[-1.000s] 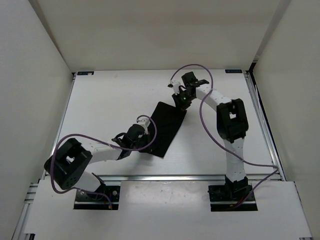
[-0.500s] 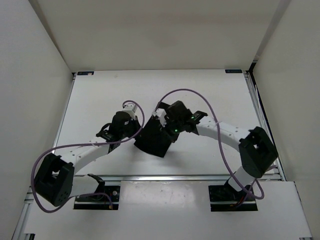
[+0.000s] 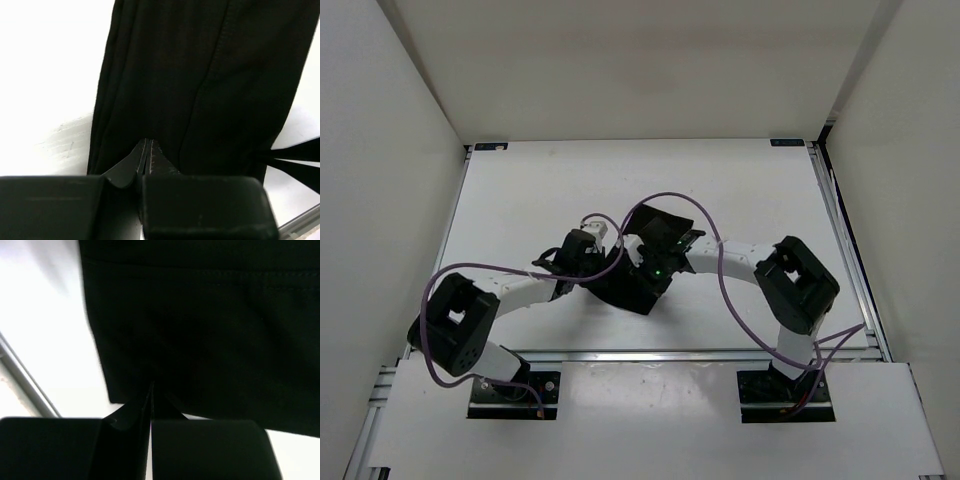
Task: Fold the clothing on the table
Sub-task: Fold the skirt
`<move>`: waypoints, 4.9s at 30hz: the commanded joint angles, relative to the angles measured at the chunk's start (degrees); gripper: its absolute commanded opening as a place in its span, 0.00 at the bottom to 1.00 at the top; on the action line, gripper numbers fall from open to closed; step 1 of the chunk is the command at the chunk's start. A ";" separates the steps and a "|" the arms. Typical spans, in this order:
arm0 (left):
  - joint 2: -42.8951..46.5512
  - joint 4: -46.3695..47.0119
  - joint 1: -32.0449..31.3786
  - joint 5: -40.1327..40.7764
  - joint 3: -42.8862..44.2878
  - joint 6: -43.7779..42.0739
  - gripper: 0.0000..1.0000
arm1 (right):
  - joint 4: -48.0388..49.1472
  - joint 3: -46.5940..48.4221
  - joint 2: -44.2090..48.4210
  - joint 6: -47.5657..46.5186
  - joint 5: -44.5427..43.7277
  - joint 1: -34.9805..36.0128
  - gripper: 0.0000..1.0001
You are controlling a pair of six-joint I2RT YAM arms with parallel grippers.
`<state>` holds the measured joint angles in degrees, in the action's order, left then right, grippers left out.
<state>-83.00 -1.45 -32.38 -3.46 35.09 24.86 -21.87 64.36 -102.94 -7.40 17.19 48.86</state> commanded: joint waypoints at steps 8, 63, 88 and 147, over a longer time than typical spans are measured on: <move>-3.74 -3.65 -2.33 0.49 1.73 1.50 0.00 | -5.55 3.06 -5.62 1.16 -4.88 -1.14 0.00; 14.37 2.33 -7.78 -8.23 -16.03 20.75 0.97 | -5.55 -22.08 18.91 3.35 21.39 -22.32 0.74; 8.38 6.11 -10.25 -12.26 -13.64 22.33 0.59 | -3.79 -17.07 11.62 4.94 25.26 -21.61 0.46; 28.76 9.63 -4.71 -18.42 -19.62 25.85 0.00 | -5.90 -18.75 26.20 3.18 27.54 -18.54 0.00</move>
<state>-56.73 9.06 -37.36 -20.64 16.40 49.65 -26.98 45.87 -78.61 -3.60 42.46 30.41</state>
